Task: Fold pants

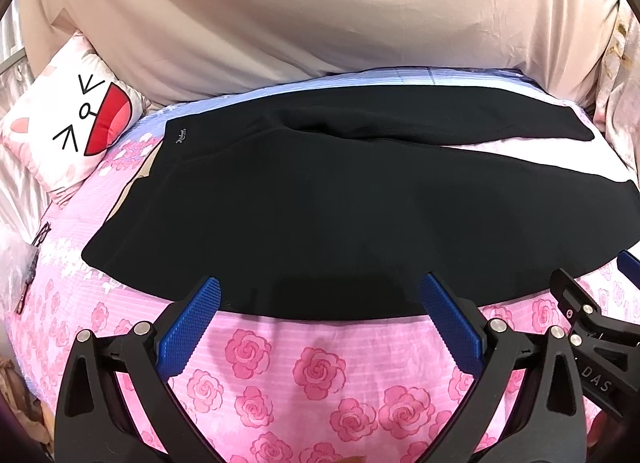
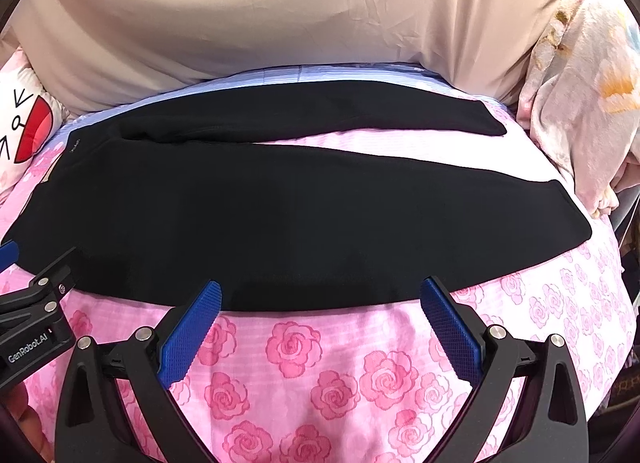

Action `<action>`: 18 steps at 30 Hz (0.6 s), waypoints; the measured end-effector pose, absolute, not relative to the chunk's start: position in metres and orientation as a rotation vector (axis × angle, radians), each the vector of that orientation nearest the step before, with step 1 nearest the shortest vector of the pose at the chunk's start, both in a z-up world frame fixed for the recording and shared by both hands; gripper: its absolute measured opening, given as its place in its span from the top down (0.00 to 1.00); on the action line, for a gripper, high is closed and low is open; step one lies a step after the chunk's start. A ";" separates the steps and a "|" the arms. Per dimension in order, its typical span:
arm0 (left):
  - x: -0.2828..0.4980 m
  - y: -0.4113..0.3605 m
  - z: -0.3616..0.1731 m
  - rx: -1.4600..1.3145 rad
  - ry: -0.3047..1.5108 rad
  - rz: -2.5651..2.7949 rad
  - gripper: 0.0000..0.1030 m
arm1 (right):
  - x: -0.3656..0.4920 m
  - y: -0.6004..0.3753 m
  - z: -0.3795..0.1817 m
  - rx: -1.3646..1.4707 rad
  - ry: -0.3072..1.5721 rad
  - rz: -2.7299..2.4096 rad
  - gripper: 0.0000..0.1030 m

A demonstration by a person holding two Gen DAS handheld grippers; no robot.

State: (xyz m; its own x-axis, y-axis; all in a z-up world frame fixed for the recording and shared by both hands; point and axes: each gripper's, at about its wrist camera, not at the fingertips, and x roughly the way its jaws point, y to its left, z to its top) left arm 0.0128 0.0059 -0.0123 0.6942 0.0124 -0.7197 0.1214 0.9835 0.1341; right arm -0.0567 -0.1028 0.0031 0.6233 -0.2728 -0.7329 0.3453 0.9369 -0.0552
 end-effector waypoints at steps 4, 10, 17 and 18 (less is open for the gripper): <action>0.010 0.004 -0.013 0.180 0.803 -0.063 0.05 | -0.061 -0.103 0.004 0.097 0.821 -0.355 0.05; 0.008 0.002 -0.012 0.180 0.805 -0.071 0.05 | -0.067 -0.106 0.006 0.096 0.815 -0.356 0.05; 0.016 -0.001 -0.011 0.181 0.813 -0.068 0.05 | -0.067 -0.119 0.012 0.098 0.799 -0.371 0.05; 0.017 -0.003 -0.011 0.189 0.812 -0.068 0.05 | -0.065 -0.121 0.014 0.095 0.799 -0.373 0.05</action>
